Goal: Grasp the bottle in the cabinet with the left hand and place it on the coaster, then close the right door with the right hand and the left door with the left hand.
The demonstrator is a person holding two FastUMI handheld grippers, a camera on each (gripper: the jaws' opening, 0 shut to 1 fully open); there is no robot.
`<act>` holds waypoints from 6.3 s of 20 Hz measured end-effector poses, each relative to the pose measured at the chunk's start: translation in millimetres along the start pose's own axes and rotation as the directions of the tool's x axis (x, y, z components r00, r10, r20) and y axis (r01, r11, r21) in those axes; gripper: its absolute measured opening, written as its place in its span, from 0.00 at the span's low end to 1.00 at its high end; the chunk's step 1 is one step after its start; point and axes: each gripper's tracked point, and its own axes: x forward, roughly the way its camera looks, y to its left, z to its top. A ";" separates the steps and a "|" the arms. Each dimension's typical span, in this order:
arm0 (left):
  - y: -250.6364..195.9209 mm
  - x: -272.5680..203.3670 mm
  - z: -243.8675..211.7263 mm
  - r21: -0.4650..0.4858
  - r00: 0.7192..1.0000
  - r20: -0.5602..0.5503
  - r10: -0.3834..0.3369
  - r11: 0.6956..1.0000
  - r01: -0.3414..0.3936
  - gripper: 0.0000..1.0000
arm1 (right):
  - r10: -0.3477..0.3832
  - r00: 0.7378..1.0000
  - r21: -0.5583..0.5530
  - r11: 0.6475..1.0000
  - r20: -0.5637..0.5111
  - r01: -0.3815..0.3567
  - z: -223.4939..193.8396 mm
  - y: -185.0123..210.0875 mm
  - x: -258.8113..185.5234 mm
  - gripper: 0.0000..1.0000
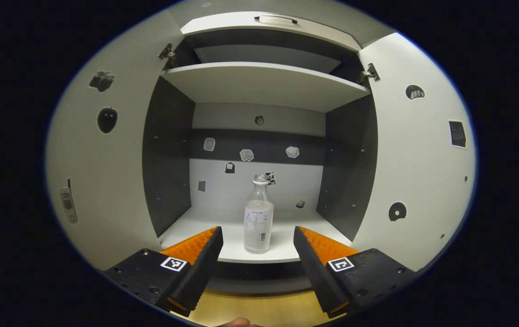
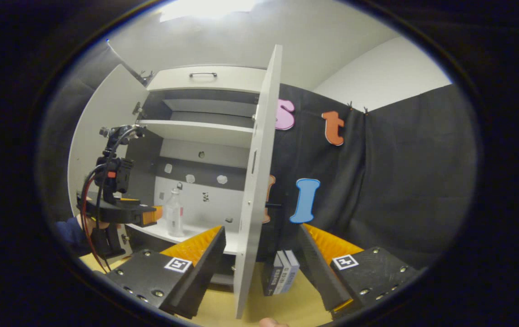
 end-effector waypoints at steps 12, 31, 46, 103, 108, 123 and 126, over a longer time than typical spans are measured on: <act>6.0 105.7 53.5 0.045 0.996 0.084 0.032 0.998 -0.036 0.96 | -0.256 0.966 -0.003 0.967 -0.045 0.256 -14.6 -70.0 -38.1 0.97; 8.0 127.7 43.3 0.031 0.999 0.042 0.015 0.999 -0.016 0.35 | -0.280 0.959 -0.017 0.960 -0.052 0.280 -13.0 -75.4 -56.9 0.97; -1.3 1.8 45.6 -0.014 0.990 0.065 -0.122 0.992 0.123 0.32 | -0.182 0.983 0.036 0.983 -0.028 0.182 -6.0 -72.2 -56.1 0.94; 22.3 -127.4 -324.0 -0.128 0.938 -0.347 0.017 0.990 -0.066 0.33 | -0.003 1.000 0.015 1.000 -0.014 0.003 -10.5 -30.4 -11.6 0.97; 13.5 -135.0 -322.0 -0.088 0.949 -0.315 0.008 0.995 -0.038 0.34 | 0.017 1.000 0.008 1.000 -0.022 -0.017 -11.6 -21.2 -9.1 0.97; -5.1 -174.7 -323.2 -0.012 0.936 -0.344 -0.069 0.998 0.069 0.39 | 0.039 0.999 0.007 0.999 -0.018 -0.039 -14.2 -15.1 -13.1 0.94; -8.2 -181.1 -325.1 -0.011 0.928 -0.363 -0.088 0.996 0.090 0.41 | 0.043 0.999 0.015 0.999 -0.015 -0.042 -14.4 -14.5 -11.7 0.94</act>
